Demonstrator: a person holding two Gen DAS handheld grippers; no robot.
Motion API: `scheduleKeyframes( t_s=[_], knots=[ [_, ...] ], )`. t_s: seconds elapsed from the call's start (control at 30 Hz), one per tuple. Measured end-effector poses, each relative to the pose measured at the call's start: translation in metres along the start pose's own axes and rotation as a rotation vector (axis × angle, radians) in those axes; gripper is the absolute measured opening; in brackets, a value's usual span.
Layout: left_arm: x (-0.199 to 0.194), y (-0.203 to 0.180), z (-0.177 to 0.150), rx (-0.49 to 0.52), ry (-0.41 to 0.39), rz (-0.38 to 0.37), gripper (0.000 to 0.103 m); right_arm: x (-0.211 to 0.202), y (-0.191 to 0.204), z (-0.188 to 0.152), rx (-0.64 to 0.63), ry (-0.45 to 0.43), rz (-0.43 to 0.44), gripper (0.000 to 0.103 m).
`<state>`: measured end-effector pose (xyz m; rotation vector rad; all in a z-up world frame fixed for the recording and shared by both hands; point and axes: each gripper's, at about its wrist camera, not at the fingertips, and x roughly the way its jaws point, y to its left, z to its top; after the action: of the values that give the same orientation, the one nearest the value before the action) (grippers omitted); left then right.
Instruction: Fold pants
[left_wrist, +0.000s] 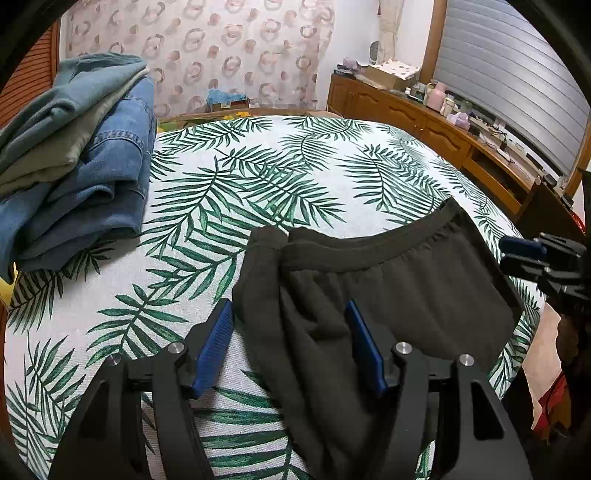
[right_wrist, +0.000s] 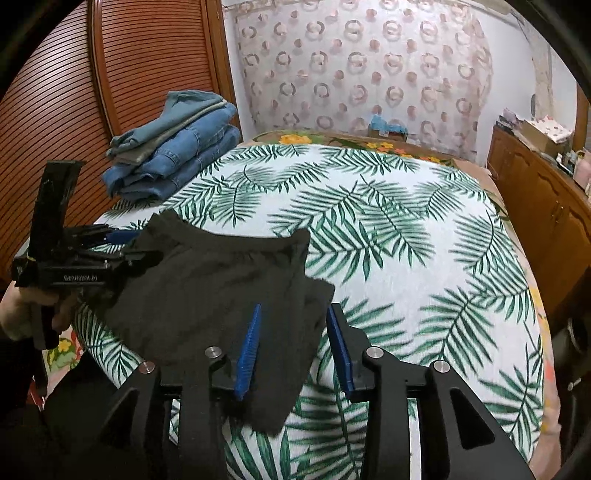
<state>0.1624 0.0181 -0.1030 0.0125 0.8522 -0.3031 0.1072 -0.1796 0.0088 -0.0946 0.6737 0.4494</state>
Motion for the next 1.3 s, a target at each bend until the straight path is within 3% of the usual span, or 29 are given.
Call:
scheduleKeyframes(
  t_s=[0.5,0.87,1.3],
  knots=[
    [0.0,0.0,0.0,-0.001,0.001,-0.002,0.064,0.032,0.001,0.009,0.051,0.061,-0.026,0.039],
    [0.001,0.0,0.0,-0.004,0.003,-0.003,0.064,0.043,0.007,0.008,0.055,0.013,-0.04,0.039],
    [-0.006,0.024,0.016,-0.101,0.001,-0.037,0.064,0.039,0.01,-0.001,0.046,-0.014,-0.053,0.039]
  ],
)
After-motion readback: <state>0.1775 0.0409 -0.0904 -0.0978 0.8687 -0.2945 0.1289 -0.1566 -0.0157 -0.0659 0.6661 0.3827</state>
